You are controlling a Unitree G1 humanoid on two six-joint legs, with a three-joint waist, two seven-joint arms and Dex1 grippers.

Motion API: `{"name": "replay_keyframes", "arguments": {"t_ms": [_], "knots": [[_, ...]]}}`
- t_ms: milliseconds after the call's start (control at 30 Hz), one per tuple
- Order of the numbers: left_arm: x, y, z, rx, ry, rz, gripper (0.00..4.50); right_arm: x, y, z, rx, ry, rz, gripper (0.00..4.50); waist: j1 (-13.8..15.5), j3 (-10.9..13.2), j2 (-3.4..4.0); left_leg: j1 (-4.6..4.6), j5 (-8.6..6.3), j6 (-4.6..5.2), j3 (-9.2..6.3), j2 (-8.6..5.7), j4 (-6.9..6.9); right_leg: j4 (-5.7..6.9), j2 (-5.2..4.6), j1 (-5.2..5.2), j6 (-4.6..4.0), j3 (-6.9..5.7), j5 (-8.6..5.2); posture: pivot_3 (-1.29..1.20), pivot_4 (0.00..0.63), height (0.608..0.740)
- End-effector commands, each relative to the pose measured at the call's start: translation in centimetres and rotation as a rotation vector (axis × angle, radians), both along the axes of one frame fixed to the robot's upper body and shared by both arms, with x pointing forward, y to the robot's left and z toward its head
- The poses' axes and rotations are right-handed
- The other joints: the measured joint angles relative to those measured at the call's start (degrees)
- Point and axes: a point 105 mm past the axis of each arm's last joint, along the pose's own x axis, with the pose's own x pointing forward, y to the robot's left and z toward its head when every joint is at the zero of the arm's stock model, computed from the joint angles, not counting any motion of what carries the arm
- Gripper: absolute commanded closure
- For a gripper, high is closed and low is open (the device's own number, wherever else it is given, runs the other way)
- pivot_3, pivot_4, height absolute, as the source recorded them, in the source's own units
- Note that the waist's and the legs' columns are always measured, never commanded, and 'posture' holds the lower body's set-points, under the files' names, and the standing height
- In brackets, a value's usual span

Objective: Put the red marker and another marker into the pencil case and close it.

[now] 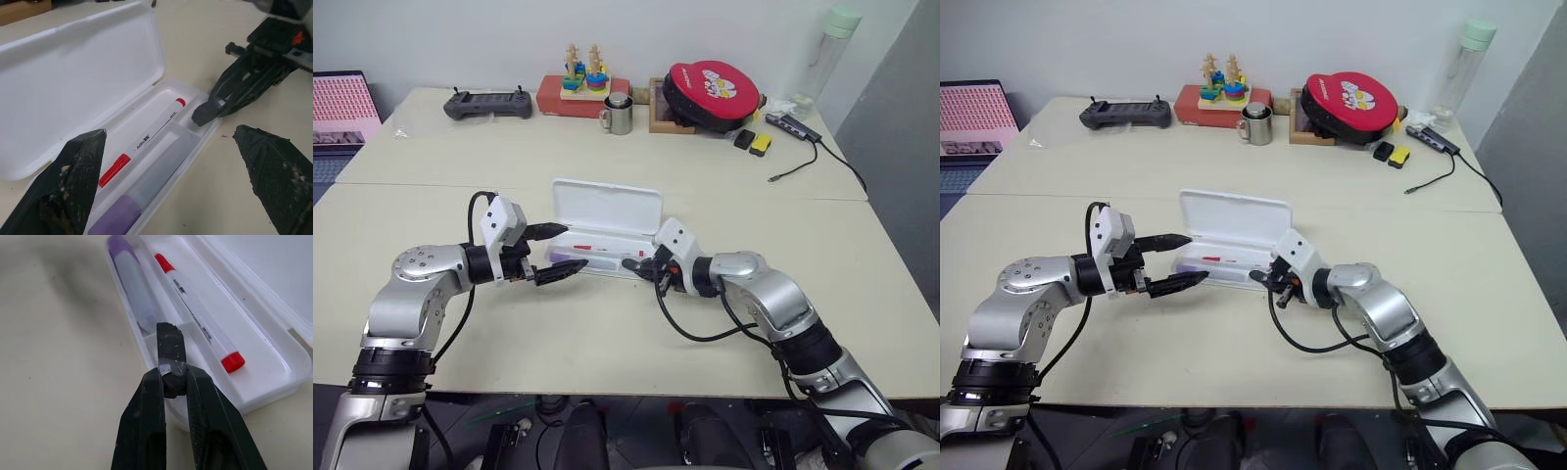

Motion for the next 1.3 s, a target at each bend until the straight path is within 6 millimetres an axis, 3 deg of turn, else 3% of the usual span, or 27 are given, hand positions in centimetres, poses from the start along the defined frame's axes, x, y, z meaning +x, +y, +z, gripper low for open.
{"name": "replay_keyframes", "arguments": {"t_ms": [33,133,200,267,467,633,700,767,900,1033,1100,1167,1300], "knots": [[-0.4,-0.1,1.4,-0.012,-0.052,0.006,0.00,0.5,-0.1,1.7,0.016,-0.061,0.011,4.25,-0.06,0.00,0.00,0.00,0.00,0.00,0.00,0.00,-0.02,0.00,0.00,-0.01,-0.02,0.00,-0.01,0.00,0.150,0.740],[-0.5,-0.3,1.5,-0.012,-0.053,0.010,0.00,0.4,-0.1,1.6,0.014,-0.056,0.023,4.25,-0.06,0.00,0.00,0.00,0.00,0.00,-0.01,0.01,-0.06,0.00,0.01,-0.01,-0.05,-0.03,-0.03,0.00,0.150,0.740],[-0.5,-0.3,1.6,-0.016,-0.053,0.015,0.00,0.3,-0.1,1.8,0.024,-0.054,0.026,3.54,-0.06,0.00,0.00,0.00,0.00,0.00,0.00,0.00,-0.06,0.00,0.01,-0.01,-0.05,-0.02,-0.03,0.00,0.150,0.740],[-0.5,-0.4,1.6,-0.017,-0.053,0.017,0.00,0.3,0.0,1.9,0.031,-0.055,0.029,3.21,-0.06,0.00,0.00,0.00,0.00,0.00,-0.01,0.01,-0.05,0.00,0.00,-0.01,-0.05,-0.02,-0.02,0.00,0.150,0.740],[-0.4,-0.5,2.0,-0.035,-0.054,0.026,0.00,0.7,-0.1,2.6,0.037,-0.077,0.020,1.61,-0.07,0.00,0.00,0.01,0.00,0.00,-0.01,0.00,-0.04,0.01,0.01,0.00,-0.04,-0.02,-0.02,0.00,0.150,0.740],[0.4,-0.3,3.2,-0.102,-0.082,0.071,0.00,0.7,0.4,6.3,0.184,-0.149,0.055,0.37,-0.05,0.00,0.00,0.00,0.00,0.00,-0.01,0.01,-0.04,0.01,0.01,0.00,-0.04,-0.02,-0.02,0.00,0.150,0.740],[0.6,-0.5,4.1,-0.178,-0.082,0.091,0.00,1.2,0.3,9.4,0.296,-0.181,0.047,0.67,-0.05,0.00,0.00,0.00,0.00,0.00,-0.02,0.01,-0.03,0.01,0.01,0.01,-0.03,-0.03,-0.02,0.00,0.150,0.740],[1.3,-0.3,5.0,-0.237,-0.095,0.133,0.00,3.2,-0.4,12.0,0.351,-0.239,-0.028,1.00,-0.13,0.01,0.01,0.01,0.00,0.00,-0.02,0.01,-0.02,0.03,0.01,0.01,-0.03,-0.03,-0.01,0.00,0.150,0.740],[2.3,0.1,5.4,-0.268,-0.101,0.209,0.00,5.9,-1.2,13.6,0.353,-0.293,-0.140,1.94,-0.19,0.00,0.00,0.02,0.00,0.00,-0.02,0.00,0.00,0.04,0.01,0.04,0.00,-0.03,0.01,0.00,0.150,0.740],[2.4,0.1,5.7,-0.289,-0.098,0.214,0.00,9.4,-2.0,13.7,0.298,-0.298,-0.296,2.91,-0.23,0.01,0.01,0.01,0.00,0.00,-0.01,-0.01,-0.04,0.01,0.00,0.02,-0.01,-0.02,0.02,0.00,0.150,0.740],[2.3,0.1,5.6,-0.283,-0.102,0.212,0.00,10.6,-2.1,12.7,0.225,-0.294,-0.330,3.35,-0.33,0.01,0.01,0.00,0.00,0.00,0.02,-0.03,-0.06,0.02,-0.02,-0.02,-0.02,0.00,0.02,0.00,0.150,0.740],[2.1,0.1,5.6,-0.276,-0.107,0.212,0.00,11.1,-2.0,11.7,0.172,-0.276,-0.321,3.97,-0.37,0.01,0.01,0.00,0.00,0.00,0.02,-0.02,-0.09,0.02,-0.01,-0.03,-0.03,-0.01,0.02,0.00,0.150,0.740],[1.7,0.4,5.4,-0.249,-0.114,0.209,0.00,11.2,-1.7,10.4,0.116,-0.247,-0.288,4.45,-0.37,0.01,0.01,-0.01,-0.01,0.00,0.02,-0.02,-0.15,0.00,-0.02,-0.03,-0.04,-0.02,0.02,0.00,0.150,0.740]]}}
